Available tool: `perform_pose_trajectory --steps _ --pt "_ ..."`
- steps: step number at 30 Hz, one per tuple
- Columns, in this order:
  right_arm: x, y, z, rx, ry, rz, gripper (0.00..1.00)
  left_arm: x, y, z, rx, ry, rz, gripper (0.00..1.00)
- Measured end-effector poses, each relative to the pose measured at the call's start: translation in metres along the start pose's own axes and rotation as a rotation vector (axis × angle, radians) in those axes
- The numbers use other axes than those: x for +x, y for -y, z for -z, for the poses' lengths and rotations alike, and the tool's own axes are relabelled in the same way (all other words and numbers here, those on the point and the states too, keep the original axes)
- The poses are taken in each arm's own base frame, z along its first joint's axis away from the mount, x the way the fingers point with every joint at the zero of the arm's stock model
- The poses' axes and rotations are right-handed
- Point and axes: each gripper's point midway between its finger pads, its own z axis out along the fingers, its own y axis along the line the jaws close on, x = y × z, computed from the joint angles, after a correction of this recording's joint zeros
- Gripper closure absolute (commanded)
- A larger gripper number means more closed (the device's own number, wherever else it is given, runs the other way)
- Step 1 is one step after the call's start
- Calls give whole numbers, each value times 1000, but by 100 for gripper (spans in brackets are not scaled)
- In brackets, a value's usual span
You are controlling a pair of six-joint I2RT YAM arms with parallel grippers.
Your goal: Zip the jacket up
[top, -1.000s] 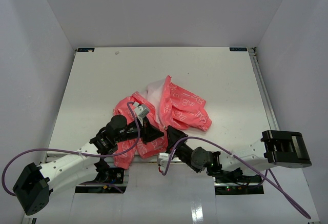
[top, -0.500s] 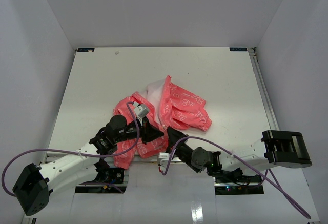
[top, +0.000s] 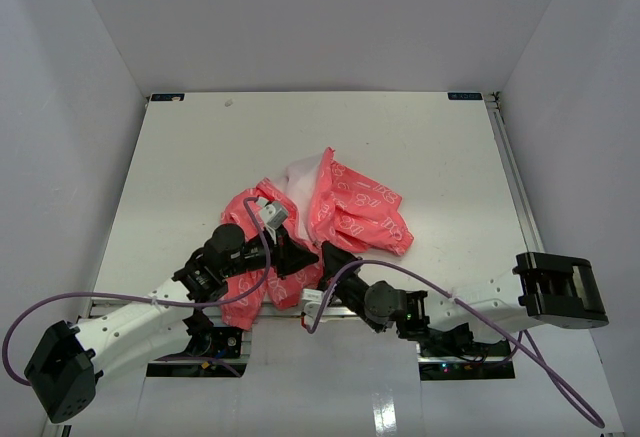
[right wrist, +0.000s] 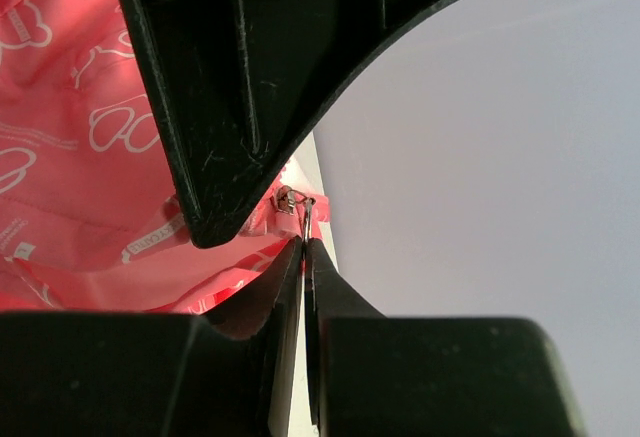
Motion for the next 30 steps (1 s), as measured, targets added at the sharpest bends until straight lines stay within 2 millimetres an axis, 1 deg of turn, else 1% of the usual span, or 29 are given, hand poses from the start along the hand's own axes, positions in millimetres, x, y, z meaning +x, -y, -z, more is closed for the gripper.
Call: perform_pose_trajectory --steps 6,10,15,19,25,30 --pt "4 4 -4 -29 -29 -16 92 -6 0 0 -4 23 -8 100" --pt "3 8 -1 -60 -31 -43 92 -7 2 1 2 28 -11 100" --pt "1 21 7 -77 10 -122 92 -12 7 2 26 46 -26 100" --pt "0 34 2 -92 22 -197 92 -12 9 4 36 55 -38 100" --pt "-2 25 -2 -180 36 -207 92 -10 10 4 44 48 -46 100" --pt "-2 27 -6 -226 40 -232 92 -10 11 4 52 45 -48 100"
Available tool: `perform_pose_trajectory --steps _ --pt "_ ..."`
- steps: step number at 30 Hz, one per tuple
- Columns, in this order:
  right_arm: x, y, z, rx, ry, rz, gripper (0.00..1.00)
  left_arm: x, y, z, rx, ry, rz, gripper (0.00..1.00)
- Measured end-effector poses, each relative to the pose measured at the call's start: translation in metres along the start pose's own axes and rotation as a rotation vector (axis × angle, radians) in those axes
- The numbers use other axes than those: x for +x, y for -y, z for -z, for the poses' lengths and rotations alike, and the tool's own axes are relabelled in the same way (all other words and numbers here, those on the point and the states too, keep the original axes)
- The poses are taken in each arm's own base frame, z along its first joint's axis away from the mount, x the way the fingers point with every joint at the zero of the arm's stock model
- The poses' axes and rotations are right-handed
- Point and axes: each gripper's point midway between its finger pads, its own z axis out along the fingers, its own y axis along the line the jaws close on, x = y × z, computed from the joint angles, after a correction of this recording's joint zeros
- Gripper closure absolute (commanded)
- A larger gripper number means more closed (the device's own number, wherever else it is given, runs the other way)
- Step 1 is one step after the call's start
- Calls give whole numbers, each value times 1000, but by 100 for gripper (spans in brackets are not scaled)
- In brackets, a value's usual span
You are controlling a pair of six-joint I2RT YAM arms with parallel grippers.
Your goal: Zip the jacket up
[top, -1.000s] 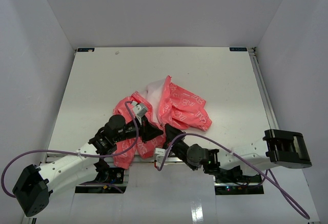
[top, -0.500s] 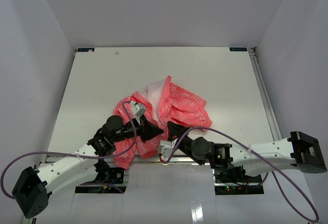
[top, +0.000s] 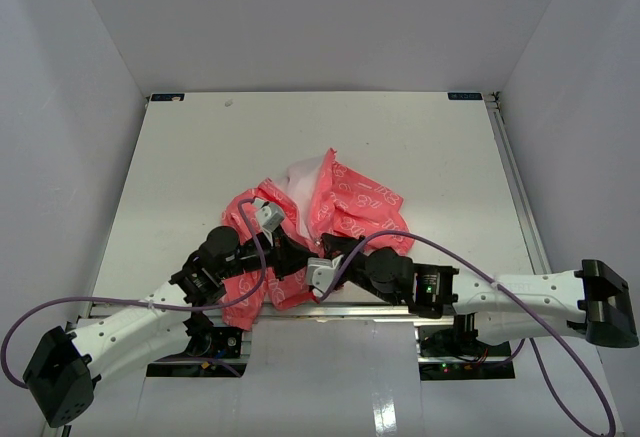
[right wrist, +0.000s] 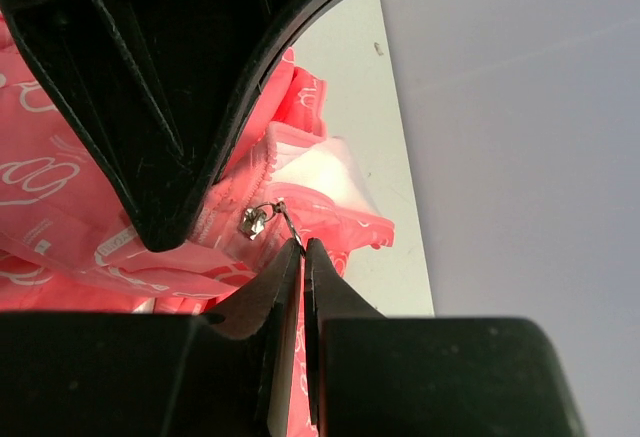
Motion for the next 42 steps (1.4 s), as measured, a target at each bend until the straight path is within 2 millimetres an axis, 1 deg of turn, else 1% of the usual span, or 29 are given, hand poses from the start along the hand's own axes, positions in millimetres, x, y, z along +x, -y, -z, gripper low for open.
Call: perform_pose_trajectory --steps 5,12,15,17,19,22,26,29,30,31,32,33,38,40,41,42 --pt "2 -4 -7 -27 -12 -36 92 1 0 0 1 -2 1 100" --pt "10 -14 -29 -43 -37 -138 92 8 -9 0 -31 -12 10 100" --pt "17 -13 -40 -45 -52 -181 92 8 -15 1 -58 -6 11 100" --pt "23 -8 -47 -28 -63 -207 92 11 -15 1 -53 -13 15 100" --pt "31 2 -53 5 -78 -234 92 16 -8 1 -18 -34 16 100" --pt "43 14 -55 47 -95 -276 92 20 -3 1 8 -53 18 100" --pt "47 24 -57 72 -88 -312 92 22 -1 1 19 -60 19 100" --pt "47 26 -59 71 -81 -347 90 23 -1 1 22 -63 20 100" --pt "47 27 -59 70 -78 -360 88 23 -1 1 23 -64 20 100" --pt "48 27 -59 57 -86 -383 81 23 -1 1 23 -63 20 100" --pt "48 27 -58 27 -99 -411 77 23 -1 1 24 -62 19 100" --pt "48 30 -57 13 -105 -447 70 24 -1 1 26 -60 17 100" --pt "40 71 -44 -12 -99 -657 58 30 -2 2 31 -67 15 100" --pt "31 76 -37 -61 -76 -732 54 32 -3 3 35 -68 13 100" --pt "27 75 -35 -88 -65 -768 54 33 -3 3 34 -71 15 100" --pt "25 71 -32 -120 -62 -804 54 34 -3 2 33 -73 19 100"
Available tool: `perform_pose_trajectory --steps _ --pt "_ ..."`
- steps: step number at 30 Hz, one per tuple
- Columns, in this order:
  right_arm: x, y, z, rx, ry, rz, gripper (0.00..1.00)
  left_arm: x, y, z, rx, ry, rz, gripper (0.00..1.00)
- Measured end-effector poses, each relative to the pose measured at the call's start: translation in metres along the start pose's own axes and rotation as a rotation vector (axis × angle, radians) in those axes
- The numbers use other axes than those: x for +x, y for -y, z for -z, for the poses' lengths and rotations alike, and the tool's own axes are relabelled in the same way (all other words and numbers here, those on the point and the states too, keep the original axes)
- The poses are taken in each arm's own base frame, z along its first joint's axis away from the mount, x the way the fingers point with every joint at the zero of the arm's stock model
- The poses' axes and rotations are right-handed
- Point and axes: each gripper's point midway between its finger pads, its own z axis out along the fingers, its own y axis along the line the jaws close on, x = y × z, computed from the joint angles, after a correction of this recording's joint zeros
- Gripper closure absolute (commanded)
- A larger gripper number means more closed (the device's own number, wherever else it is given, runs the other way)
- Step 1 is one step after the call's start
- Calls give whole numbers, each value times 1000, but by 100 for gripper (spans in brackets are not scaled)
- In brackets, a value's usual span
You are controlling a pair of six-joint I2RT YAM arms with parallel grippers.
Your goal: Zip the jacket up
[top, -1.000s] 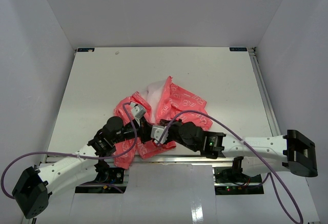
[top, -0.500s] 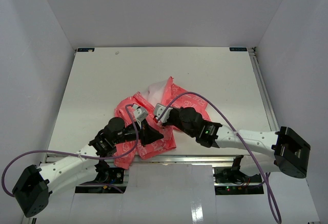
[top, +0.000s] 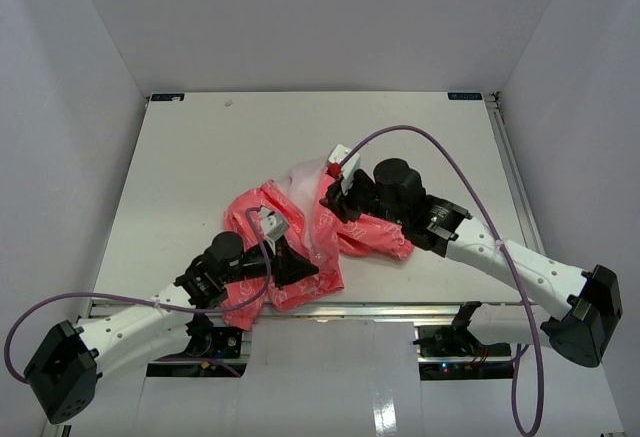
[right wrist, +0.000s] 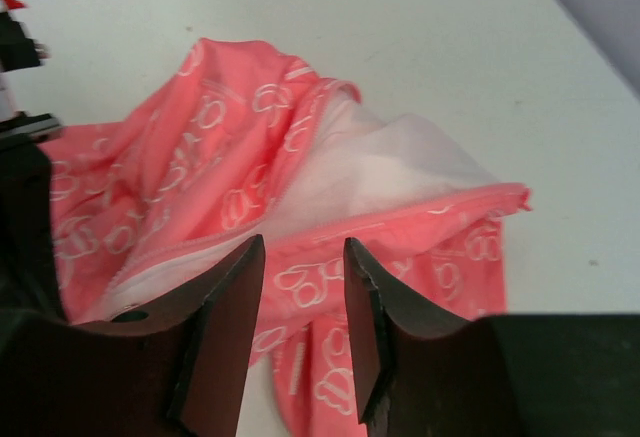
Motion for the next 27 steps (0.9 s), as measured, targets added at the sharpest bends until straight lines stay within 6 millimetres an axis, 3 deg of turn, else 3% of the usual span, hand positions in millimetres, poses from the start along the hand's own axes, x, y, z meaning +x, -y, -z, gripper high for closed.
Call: perform_pose_trajectory --steps 4,9,13,16,21,27 --pt "22 -20 2 -89 -63 -130 56 9 -4 -2 -13 -22 55 100" --pt "81 -38 1 -100 -178 -285 60 47 -19 6 -66 -79 156 97" --pt "134 -55 8 -87 -232 -402 61 62 -28 11 -119 -89 205 81" --pt "159 -68 11 -84 -246 -462 61 62 -31 12 -140 -72 223 74" --pt "161 -88 7 -104 -191 -483 62 61 -37 13 -172 -46 253 63" --pt "150 -93 1 -104 -112 -485 62 66 -44 12 -203 -39 294 54"
